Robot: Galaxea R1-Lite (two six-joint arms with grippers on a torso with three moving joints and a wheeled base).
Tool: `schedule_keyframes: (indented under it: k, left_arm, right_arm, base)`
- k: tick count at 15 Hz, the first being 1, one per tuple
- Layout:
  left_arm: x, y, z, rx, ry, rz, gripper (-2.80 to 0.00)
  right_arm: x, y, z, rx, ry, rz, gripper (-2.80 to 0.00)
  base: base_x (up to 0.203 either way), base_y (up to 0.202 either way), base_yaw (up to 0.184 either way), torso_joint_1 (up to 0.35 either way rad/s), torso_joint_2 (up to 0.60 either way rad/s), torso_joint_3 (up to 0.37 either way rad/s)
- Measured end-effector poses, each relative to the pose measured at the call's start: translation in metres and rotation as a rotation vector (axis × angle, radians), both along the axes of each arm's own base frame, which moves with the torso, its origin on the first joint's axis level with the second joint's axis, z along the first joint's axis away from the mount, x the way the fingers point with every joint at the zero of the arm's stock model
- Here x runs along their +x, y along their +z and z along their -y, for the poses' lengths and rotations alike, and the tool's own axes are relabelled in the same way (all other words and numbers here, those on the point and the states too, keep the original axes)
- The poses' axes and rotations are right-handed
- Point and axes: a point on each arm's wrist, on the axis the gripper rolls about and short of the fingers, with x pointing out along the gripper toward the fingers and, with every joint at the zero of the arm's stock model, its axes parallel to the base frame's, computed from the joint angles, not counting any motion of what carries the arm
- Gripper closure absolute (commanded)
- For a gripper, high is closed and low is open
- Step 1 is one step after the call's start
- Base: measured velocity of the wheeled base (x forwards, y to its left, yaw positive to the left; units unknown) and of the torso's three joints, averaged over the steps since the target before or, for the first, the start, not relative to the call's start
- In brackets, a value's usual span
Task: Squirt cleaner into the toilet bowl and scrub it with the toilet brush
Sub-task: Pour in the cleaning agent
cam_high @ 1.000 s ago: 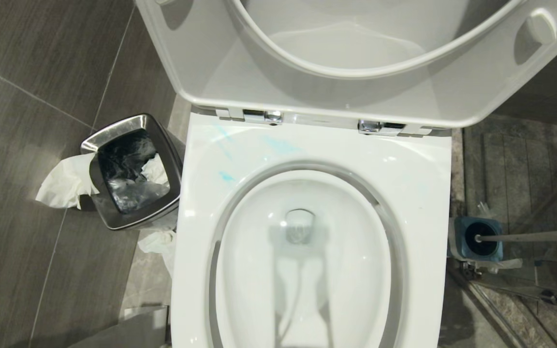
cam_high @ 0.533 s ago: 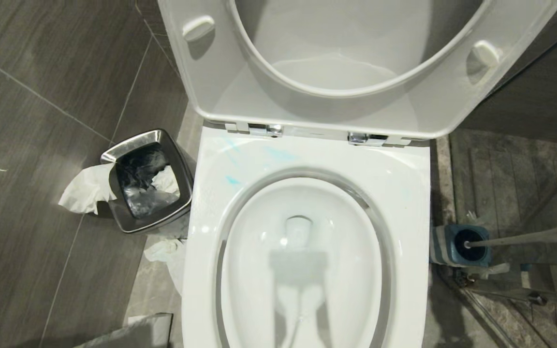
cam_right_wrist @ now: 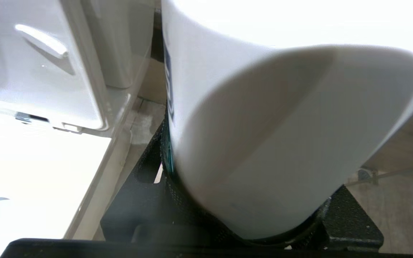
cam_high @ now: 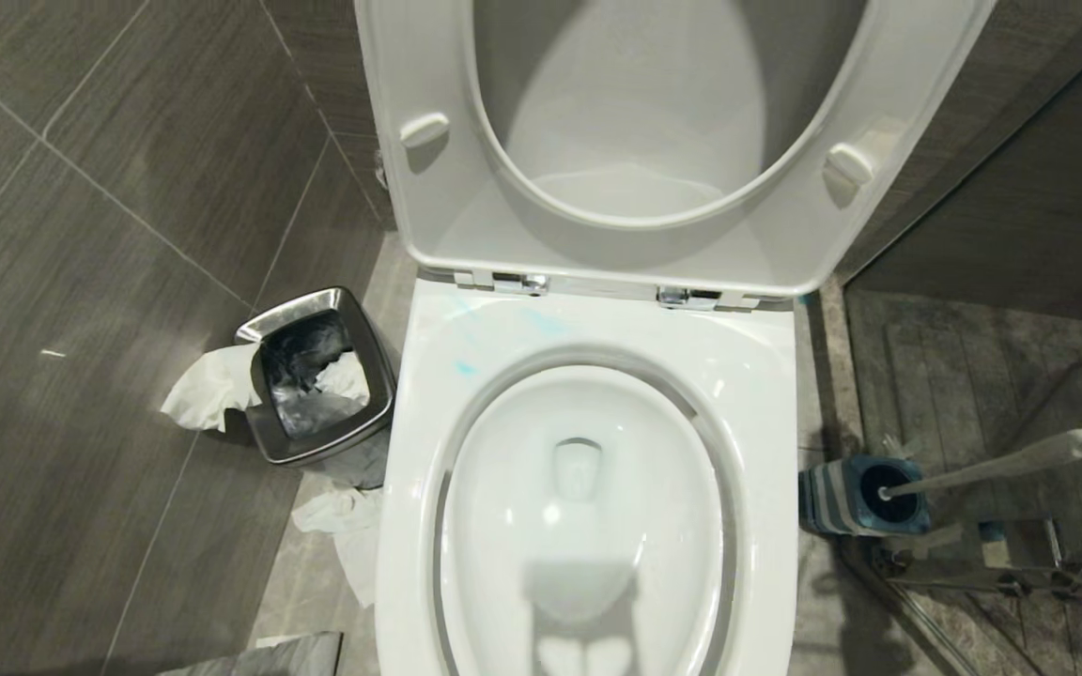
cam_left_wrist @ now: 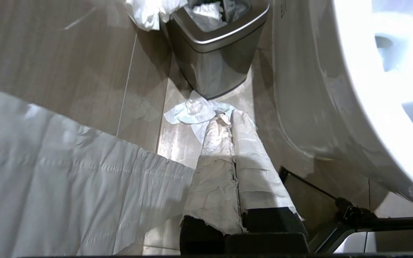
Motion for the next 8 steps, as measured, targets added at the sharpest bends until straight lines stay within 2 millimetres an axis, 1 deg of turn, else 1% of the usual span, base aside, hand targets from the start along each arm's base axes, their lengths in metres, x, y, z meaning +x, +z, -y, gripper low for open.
schedule_keyframes:
  k: [8]
  left_arm:
    - [0.0000, 0.0000, 0.0000, 0.000, 0.000, 0.000, 0.00]
  right_arm:
    - [0.0098, -0.0086, 0.0000, -0.006, 0.008, -0.078, 0.00]
  base:
    - [0.000, 0.000, 0.000, 0.001, 0.00, 0.201]
